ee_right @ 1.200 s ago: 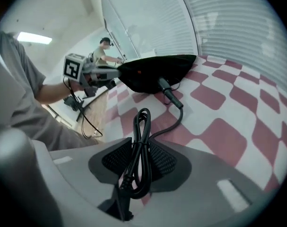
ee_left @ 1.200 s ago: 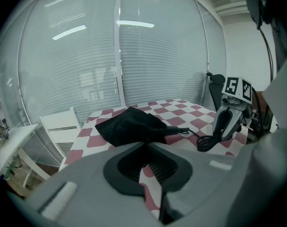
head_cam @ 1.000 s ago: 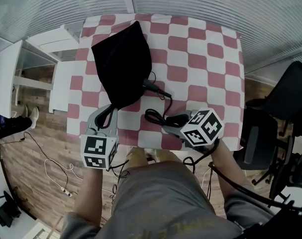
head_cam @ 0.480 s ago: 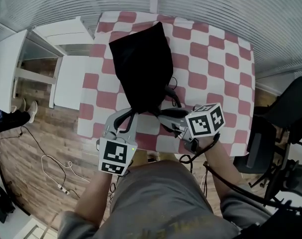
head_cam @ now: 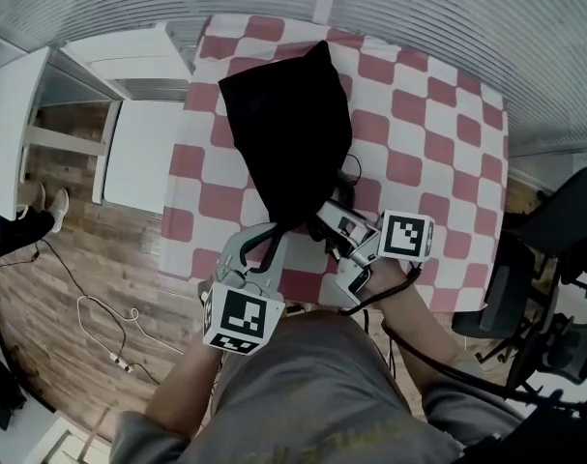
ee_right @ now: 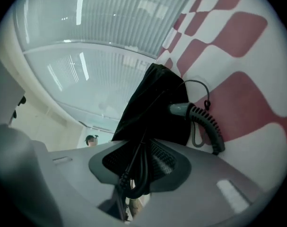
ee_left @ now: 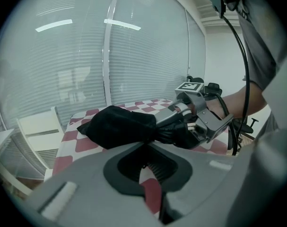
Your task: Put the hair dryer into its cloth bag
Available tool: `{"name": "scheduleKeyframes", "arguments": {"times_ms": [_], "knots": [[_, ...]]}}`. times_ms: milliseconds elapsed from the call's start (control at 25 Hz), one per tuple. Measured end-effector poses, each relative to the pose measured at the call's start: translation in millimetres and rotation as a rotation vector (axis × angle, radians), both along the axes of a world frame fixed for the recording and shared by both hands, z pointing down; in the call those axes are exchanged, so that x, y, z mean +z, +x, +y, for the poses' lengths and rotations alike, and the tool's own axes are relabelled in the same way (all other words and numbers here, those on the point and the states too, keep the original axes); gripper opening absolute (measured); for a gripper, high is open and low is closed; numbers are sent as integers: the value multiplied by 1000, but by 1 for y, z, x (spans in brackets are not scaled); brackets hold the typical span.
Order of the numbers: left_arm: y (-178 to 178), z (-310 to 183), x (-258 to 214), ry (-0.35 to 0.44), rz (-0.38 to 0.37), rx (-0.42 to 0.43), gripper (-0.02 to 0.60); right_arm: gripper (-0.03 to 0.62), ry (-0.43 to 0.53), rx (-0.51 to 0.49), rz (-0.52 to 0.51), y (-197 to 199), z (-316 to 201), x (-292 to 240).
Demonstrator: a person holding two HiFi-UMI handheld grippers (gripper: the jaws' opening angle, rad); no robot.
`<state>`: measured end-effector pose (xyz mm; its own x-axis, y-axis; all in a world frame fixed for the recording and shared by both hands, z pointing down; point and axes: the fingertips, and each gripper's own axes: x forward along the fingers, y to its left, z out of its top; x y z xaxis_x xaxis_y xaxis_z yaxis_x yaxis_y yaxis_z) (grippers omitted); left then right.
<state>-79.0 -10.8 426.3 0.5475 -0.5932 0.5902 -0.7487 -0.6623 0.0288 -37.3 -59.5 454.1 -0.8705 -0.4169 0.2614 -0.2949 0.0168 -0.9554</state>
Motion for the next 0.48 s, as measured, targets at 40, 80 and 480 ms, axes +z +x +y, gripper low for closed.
{"name": "scheduleKeyframes", "arguments": {"times_ms": [40, 80, 480], "knots": [[-2, -2, 1, -4, 3, 3, 14, 138, 15, 27, 5, -6, -3, 1], [-4, -4, 3, -9, 6, 8, 14, 138, 52, 28, 67, -12, -6, 6], [-18, -9, 24, -60, -5, -11, 14, 251, 470, -477, 726, -42, 16, 44]]}}
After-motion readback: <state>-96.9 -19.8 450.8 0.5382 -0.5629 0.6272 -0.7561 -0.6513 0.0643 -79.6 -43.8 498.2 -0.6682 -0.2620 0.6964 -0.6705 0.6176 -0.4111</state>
